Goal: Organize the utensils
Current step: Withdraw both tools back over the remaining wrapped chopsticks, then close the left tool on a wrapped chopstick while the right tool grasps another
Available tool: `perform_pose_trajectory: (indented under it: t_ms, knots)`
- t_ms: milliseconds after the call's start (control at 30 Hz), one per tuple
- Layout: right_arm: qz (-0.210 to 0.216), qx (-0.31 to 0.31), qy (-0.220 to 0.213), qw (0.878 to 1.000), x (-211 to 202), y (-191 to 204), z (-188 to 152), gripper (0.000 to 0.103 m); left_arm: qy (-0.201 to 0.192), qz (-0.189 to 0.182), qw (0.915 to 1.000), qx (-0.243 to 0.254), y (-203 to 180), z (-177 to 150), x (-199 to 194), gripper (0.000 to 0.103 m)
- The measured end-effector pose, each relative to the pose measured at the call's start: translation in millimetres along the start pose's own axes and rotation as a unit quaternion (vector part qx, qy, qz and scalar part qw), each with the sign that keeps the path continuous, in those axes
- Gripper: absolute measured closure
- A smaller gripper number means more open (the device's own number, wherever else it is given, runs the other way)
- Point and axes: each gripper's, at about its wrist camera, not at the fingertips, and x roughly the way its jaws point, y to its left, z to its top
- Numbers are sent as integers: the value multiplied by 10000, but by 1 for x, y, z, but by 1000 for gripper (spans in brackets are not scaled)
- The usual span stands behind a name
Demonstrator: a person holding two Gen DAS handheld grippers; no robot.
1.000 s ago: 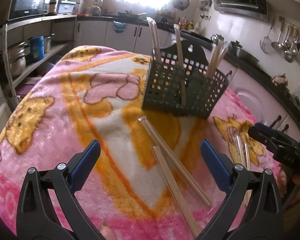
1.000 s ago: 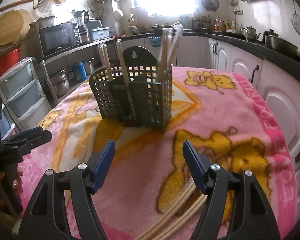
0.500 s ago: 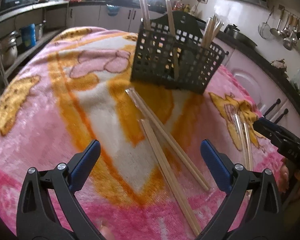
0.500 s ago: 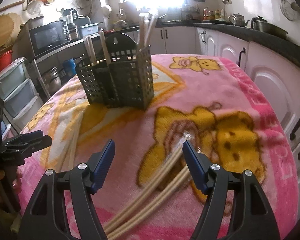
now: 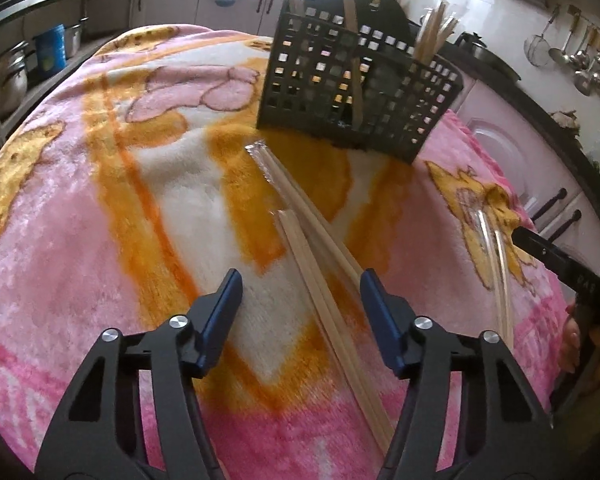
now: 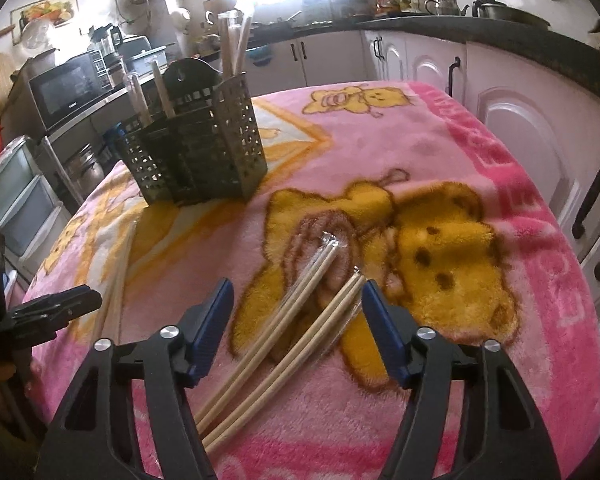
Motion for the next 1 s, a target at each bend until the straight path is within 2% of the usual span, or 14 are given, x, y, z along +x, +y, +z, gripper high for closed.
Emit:
perform_pose_trajectory:
  t_ms: [367,533,600,700,833,1000]
  knots:
    - [-92,149,666,9976,50,-6,22,58,192,-92,9996,-176,3,34,30,54]
    - [-95,237,824,9963,63,-10,28,65,302,-111,9990,-314,6,55,47,55]
    - [-135,219,848,9961,65,-10,31,70,335,-75,9988,-361,7,63,53,59]
    - [-132,147,868,9960,68,-8,36,84,405,34,9983,-425,9,75,61,68]
    - [-4,131,845,9963,68,-7,41,90,459,202,9972,-547,15,87,67,89]
    - [205,63,743,9970,62,3,50,92,416,89,9967,-692,24,93,61,99]
